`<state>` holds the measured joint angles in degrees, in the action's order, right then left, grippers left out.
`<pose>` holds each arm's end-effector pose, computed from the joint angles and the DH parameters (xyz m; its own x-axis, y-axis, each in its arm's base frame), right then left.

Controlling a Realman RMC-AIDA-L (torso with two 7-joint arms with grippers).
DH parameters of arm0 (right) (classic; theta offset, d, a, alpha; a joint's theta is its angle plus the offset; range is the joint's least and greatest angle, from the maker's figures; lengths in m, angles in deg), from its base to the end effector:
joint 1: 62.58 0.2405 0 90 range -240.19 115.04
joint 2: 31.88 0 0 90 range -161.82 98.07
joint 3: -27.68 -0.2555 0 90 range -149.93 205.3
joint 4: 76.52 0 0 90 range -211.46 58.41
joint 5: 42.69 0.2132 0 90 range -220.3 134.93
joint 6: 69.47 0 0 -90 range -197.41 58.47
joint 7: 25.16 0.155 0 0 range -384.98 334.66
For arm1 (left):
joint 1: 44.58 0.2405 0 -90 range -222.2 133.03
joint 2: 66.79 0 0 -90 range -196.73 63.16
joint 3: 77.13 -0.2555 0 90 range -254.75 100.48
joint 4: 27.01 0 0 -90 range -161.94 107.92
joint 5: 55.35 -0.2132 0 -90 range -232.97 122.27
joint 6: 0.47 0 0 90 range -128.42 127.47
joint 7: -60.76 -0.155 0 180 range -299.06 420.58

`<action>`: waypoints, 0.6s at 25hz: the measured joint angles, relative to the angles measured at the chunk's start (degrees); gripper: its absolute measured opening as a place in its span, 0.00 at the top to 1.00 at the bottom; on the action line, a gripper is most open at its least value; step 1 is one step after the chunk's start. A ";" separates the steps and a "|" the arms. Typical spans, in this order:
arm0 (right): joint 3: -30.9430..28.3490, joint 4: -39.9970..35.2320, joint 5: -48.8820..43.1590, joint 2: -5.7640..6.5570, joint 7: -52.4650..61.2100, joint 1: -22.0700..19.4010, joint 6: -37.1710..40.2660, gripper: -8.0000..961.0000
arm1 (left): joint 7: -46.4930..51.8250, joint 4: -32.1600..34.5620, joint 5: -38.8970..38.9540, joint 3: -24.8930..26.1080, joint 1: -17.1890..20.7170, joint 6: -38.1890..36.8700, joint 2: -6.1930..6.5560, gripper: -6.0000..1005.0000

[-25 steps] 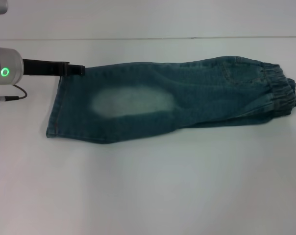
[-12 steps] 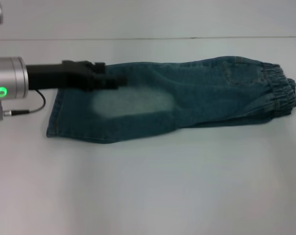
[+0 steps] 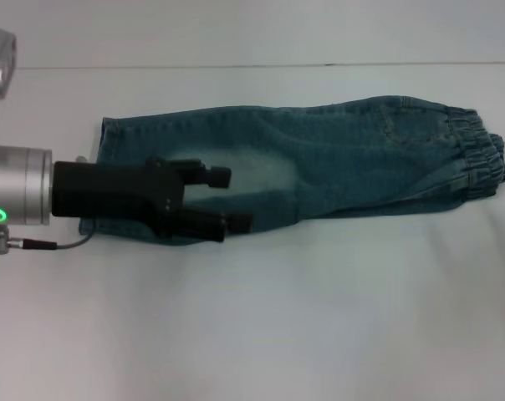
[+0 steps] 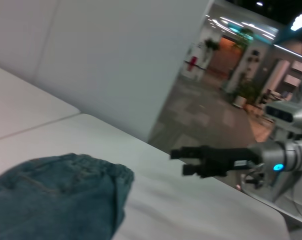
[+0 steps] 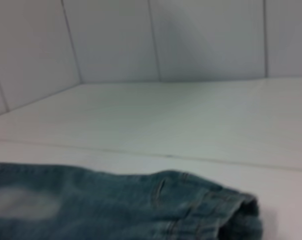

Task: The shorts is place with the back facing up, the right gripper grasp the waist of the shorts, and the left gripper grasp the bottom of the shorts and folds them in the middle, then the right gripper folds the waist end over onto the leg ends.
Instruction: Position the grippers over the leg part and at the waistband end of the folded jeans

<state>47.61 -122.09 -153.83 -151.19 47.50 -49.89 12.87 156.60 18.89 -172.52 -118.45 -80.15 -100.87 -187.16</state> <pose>0.3853 0.2696 0.0784 0.6984 -0.3508 -0.6239 -0.7083 -0.4640 -0.5320 -0.2024 0.3386 -0.0016 0.7776 0.4320 0.4569 0.4407 -0.8927 0.0939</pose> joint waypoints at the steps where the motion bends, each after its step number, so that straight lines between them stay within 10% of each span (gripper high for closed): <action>1: 0.14 2.17 -1.22 0.15 -2.62 0.39 -0.33 0.06 | -0.29 -0.04 0.00 -0.42 -0.01 -0.53 -0.09 0.07; 15: 0.12 3.83 -3.18 1.55 -8.65 4.78 -5.53 0.09 | -0.61 -0.20 0.09 -3.85 -0.59 -2.06 -1.60 0.07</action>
<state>47.73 -118.26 -157.01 -149.64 38.86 -45.12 7.34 155.99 18.69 -172.44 -122.30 -80.74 -102.93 -188.76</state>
